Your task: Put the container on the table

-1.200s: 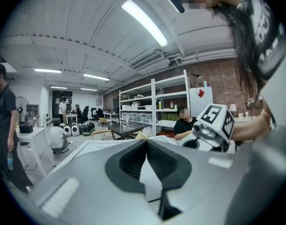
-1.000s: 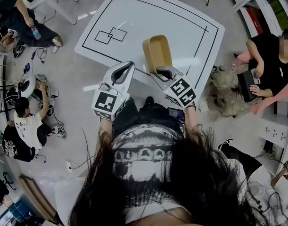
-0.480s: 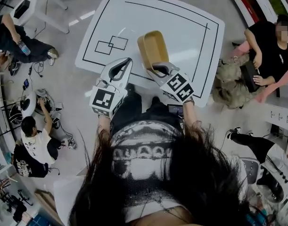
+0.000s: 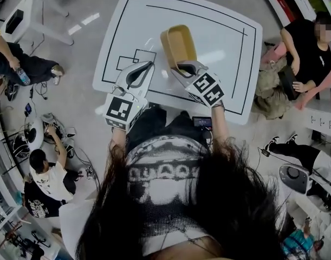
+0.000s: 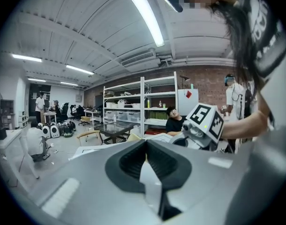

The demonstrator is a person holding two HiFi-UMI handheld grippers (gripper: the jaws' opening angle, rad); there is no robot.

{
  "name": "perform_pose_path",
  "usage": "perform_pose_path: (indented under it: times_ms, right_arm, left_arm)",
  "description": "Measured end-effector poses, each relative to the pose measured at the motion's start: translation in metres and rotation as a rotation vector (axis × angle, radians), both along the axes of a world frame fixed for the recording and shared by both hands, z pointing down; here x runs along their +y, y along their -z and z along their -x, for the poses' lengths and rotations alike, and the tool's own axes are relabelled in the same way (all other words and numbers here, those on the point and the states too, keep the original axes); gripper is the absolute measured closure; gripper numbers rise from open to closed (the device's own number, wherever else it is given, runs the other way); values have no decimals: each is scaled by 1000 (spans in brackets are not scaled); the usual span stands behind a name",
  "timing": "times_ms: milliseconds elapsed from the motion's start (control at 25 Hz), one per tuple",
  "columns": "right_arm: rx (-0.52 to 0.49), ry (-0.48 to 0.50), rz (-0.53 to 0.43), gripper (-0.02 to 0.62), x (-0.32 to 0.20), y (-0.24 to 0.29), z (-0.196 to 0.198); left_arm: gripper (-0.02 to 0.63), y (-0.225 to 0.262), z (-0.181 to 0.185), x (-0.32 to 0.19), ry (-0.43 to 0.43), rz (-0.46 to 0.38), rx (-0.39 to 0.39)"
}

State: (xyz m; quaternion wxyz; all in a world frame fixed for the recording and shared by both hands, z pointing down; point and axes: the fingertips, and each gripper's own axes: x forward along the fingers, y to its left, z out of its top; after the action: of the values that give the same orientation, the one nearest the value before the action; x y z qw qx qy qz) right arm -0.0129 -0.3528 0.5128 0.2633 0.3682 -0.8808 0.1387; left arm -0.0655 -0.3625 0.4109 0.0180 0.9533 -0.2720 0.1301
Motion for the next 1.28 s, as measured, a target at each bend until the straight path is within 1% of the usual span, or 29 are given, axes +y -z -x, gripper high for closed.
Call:
perform_pose_path:
  times_ms: [320, 480, 640, 800, 1040, 1160, 1280]
  right_arm:
    - [73, -60, -2, 555, -67, -5, 4]
    - [117, -103, 14, 555, -102, -14, -2]
    - [168, -123, 49, 555, -134, -30, -9]
    - [221, -109, 102, 555, -160, -55, -10]
    - [322, -85, 186, 555, -183, -100, -14]
    - [384, -68, 215, 555, -185, -115, -16]
    - [429, -80, 216, 552, -179, -123, -20]
  left_arm:
    - [606, 0, 30, -38, -33, -3, 22]
    - [606, -2, 45, -53, -39, -5, 13]
    - [606, -6, 61, -65, -36, -13, -9]
    - [606, -11, 83, -76, -10, -2, -18]
    - [606, -11, 103, -88, 13, -8, -16]
    - [606, -13, 109, -89, 18, -4, -14]
    - [606, -16, 112, -85, 12, 9, -17]
